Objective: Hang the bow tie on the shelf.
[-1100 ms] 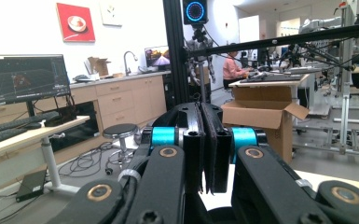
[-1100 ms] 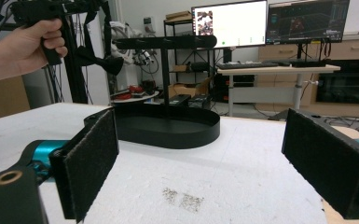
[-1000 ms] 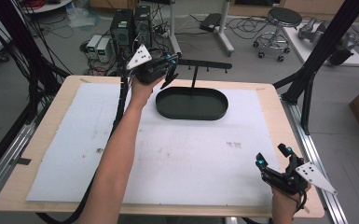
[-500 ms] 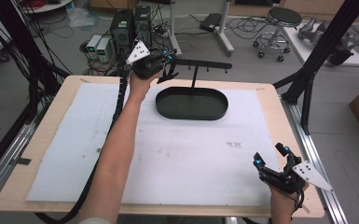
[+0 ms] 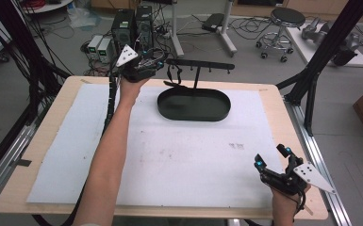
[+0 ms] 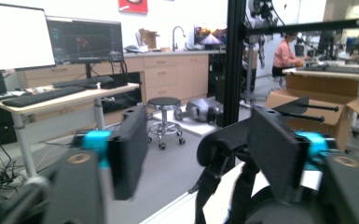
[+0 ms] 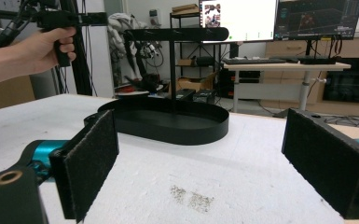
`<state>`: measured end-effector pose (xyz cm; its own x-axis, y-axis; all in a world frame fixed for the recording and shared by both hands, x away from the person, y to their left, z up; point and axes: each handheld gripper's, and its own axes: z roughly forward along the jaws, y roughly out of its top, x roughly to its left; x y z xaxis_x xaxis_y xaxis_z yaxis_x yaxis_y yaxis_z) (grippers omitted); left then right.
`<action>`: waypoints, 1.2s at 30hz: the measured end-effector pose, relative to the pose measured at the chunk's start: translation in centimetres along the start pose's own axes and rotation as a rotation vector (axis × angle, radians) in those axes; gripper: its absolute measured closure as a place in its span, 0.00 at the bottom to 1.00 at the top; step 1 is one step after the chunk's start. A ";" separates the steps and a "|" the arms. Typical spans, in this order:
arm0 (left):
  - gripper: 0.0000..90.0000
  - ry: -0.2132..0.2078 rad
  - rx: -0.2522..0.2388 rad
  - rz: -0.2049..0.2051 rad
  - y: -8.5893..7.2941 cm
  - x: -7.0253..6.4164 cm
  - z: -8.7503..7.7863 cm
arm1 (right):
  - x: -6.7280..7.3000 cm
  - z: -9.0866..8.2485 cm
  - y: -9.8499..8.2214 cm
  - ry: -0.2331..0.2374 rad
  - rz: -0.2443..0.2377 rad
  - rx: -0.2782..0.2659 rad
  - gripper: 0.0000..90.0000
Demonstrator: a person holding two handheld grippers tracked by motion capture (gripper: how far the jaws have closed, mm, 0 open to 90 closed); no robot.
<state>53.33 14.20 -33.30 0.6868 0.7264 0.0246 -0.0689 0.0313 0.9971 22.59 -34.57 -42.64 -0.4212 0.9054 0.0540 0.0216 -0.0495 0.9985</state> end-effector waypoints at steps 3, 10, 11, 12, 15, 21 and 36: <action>0.20 0.019 0.012 0.017 0.4 -0.1 -1.8 | 0.1 0.0 0.1 0.002 0.001 -0.006 0.11; 0.15 0.061 0.007 0.043 1.9 -1.1 -6.7 | 0.1 -0.2 0.1 -0.012 0.000 -0.010 0.11; 0.13 0.074 0.013 0.044 2.2 -1.4 -7.7 | 0.1 -0.2 0.1 -0.016 -0.006 -0.011 0.11; 0.13 0.082 0.013 0.043 2.3 -1.6 -8.6 | 0.1 -0.2 0.1 -0.016 -0.006 -0.011 0.11; 0.13 0.112 0.003 0.045 2.7 -2.4 -11.3 | -0.1 -0.3 0.1 -0.022 -0.007 -0.017 0.11; 0.13 0.181 -0.013 0.040 2.8 -3.7 -17.7 | -0.4 -0.4 0.1 -0.028 -0.012 -0.005 0.11; 0.13 0.337 0.009 0.068 -0.1 -7.2 -30.3 | -0.1 -1.0 0.8 -0.051 -0.029 -0.032 0.11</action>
<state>26.49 29.76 -35.75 0.4028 0.9128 0.0678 -0.0987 -0.0303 0.9947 21.75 -35.07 -41.85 -0.3748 0.9268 0.0261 -0.0190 -0.0358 0.9992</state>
